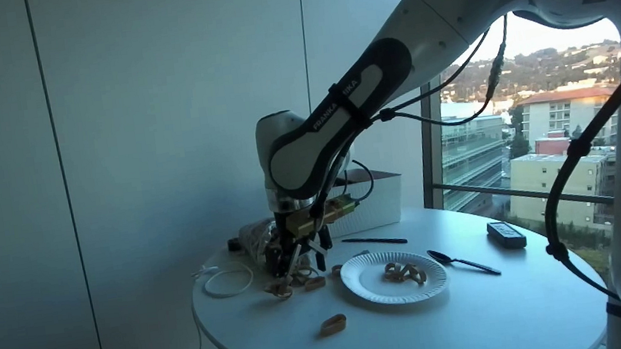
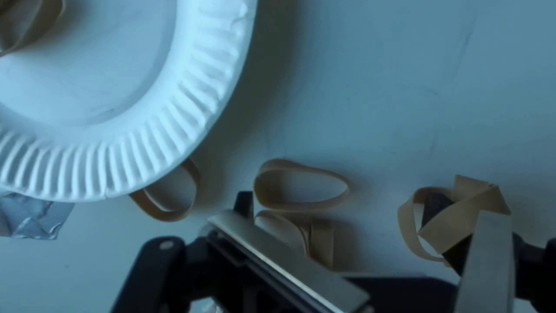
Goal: Get the rubber bands from the table and plastic and put them on the plate
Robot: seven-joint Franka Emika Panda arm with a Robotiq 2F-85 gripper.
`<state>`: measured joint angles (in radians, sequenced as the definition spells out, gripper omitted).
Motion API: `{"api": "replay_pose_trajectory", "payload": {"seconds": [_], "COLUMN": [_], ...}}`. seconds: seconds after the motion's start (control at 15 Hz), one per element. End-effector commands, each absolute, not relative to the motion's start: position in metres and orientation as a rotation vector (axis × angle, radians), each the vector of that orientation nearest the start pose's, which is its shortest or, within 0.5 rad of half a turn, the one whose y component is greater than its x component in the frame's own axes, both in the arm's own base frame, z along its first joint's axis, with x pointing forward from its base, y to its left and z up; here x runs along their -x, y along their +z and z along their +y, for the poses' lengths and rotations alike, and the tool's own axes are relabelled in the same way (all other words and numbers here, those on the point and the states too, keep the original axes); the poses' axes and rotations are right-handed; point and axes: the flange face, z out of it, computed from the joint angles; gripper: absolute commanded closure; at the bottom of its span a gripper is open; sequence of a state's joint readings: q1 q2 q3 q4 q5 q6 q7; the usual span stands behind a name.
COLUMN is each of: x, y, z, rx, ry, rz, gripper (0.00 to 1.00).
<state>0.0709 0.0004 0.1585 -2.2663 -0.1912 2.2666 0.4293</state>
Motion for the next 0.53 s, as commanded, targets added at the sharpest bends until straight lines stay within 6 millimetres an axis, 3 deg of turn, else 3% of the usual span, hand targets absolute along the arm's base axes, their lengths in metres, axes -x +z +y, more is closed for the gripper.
{"api": "replay_pose_trajectory", "payload": {"seconds": [0.0, 0.13, 0.2, 0.27, 0.47], "x": [-0.516, -0.522, -0.524, -0.525, -0.523], "y": [0.357, 0.352, 0.349, 0.347, 0.343], "z": [0.112, 0.107, 0.105, 0.104, 0.11], "rx": [3.273, 3.302, 3.318, 3.325, 3.297], "ry": [-0.155, -0.188, -0.19, -0.193, -0.181], "rz": [0.115, 0.124, 0.129, 0.128, 0.113], "gripper": [0.0, 0.0, 0.25, 0.26, 0.5]}}
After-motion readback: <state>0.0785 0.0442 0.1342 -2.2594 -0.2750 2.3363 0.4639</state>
